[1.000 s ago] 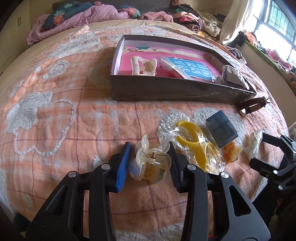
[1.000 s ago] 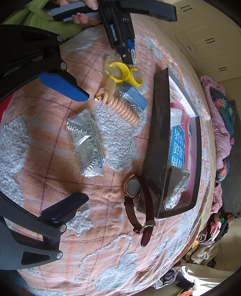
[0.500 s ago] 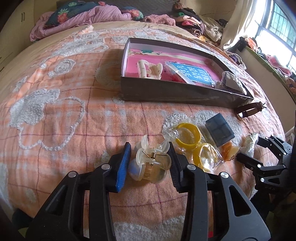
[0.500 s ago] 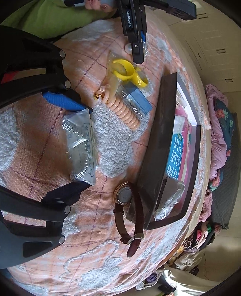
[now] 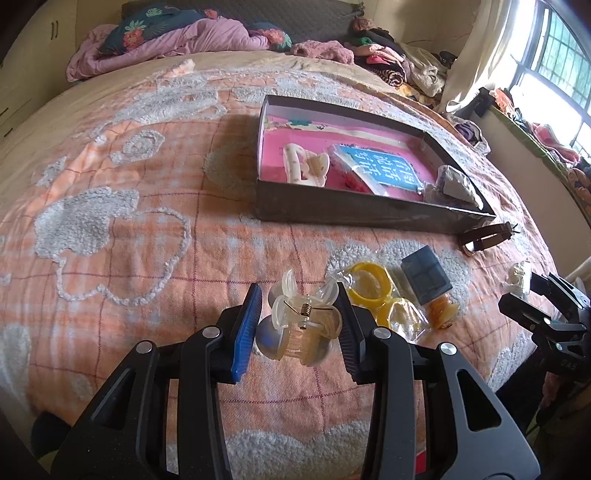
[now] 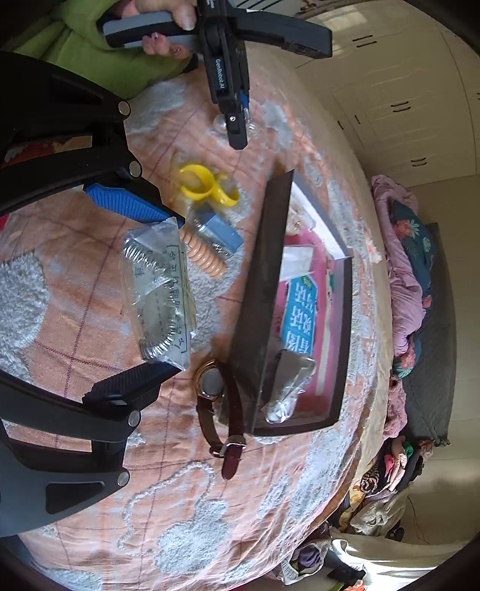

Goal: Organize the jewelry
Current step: 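Grasp the clear claw clip with left tool while right tool grasps silver bag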

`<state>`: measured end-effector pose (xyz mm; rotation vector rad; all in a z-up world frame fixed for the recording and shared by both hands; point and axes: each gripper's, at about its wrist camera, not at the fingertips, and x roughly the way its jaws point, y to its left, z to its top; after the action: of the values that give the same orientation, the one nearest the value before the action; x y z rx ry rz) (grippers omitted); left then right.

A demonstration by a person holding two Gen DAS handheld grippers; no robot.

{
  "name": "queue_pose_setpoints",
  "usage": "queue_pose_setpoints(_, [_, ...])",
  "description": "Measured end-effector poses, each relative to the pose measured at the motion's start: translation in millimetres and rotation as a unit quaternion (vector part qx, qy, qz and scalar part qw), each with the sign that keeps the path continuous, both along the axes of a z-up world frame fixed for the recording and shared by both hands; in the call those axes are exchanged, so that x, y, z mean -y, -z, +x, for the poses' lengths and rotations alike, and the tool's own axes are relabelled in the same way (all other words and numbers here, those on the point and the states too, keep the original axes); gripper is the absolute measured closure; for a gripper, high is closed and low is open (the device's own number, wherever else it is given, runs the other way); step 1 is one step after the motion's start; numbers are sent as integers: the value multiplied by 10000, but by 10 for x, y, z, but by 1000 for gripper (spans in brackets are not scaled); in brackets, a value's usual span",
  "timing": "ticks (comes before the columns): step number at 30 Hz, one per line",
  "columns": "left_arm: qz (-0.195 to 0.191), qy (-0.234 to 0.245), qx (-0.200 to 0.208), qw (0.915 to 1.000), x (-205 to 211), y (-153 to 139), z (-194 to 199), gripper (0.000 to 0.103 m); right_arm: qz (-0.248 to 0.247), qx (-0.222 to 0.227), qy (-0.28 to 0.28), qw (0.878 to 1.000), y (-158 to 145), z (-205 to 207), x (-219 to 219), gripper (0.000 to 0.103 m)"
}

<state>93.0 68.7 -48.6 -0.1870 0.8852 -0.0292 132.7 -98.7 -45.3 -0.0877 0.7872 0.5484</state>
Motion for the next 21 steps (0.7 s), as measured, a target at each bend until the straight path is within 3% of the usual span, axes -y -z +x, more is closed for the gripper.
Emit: queue_pose_setpoints(21, [-4,200,424,9989,154,-379,327,72,418,330,335,9980,-424,224,73,33])
